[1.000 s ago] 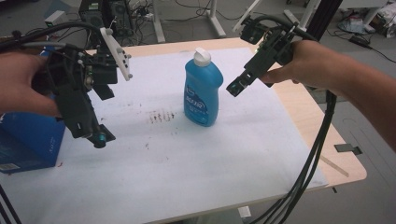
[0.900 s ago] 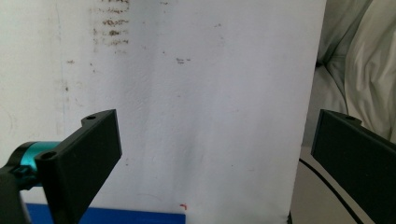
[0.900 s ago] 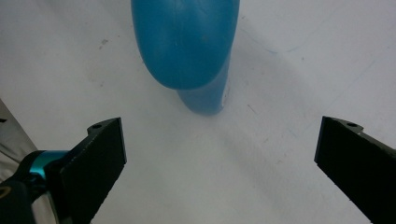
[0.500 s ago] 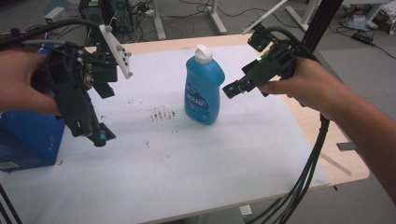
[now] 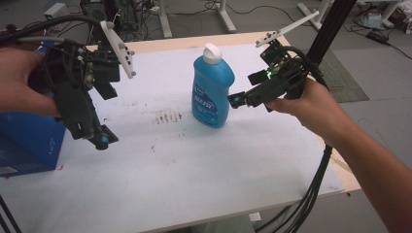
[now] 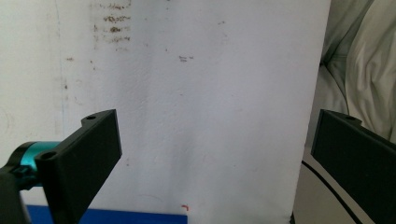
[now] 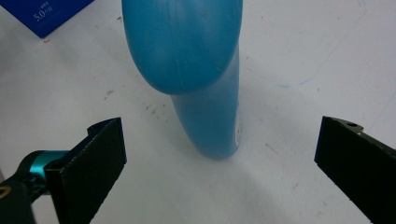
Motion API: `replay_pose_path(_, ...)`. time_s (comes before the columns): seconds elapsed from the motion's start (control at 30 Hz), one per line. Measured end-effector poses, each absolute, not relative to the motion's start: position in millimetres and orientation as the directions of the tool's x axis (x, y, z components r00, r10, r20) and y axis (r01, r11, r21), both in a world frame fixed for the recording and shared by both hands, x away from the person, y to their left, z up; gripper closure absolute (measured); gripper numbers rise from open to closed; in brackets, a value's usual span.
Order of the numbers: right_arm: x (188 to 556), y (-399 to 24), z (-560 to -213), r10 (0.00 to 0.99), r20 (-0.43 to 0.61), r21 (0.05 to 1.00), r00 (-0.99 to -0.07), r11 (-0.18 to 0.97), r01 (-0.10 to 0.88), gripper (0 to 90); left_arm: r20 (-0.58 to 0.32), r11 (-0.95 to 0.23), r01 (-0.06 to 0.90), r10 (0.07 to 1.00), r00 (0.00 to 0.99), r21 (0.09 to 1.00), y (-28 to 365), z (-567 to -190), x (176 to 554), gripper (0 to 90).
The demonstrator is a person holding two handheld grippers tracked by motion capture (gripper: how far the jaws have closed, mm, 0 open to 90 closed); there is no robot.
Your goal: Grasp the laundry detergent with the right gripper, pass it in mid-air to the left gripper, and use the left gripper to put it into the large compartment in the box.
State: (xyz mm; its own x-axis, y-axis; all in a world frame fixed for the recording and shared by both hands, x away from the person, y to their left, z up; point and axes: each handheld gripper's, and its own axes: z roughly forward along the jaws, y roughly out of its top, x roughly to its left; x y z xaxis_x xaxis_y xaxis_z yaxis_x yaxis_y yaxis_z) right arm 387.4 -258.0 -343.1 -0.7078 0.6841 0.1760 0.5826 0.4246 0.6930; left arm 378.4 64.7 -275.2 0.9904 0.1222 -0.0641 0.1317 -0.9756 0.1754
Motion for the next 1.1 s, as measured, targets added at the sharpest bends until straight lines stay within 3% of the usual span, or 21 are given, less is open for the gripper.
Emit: replay_pose_path(1.1,398,-226,-379,0.694,0.138,0.796,-0.706,0.347,0.497,1.1,-0.068,-0.973,0.148,0.138,0.988,0.179,71,-275,381,1.7)
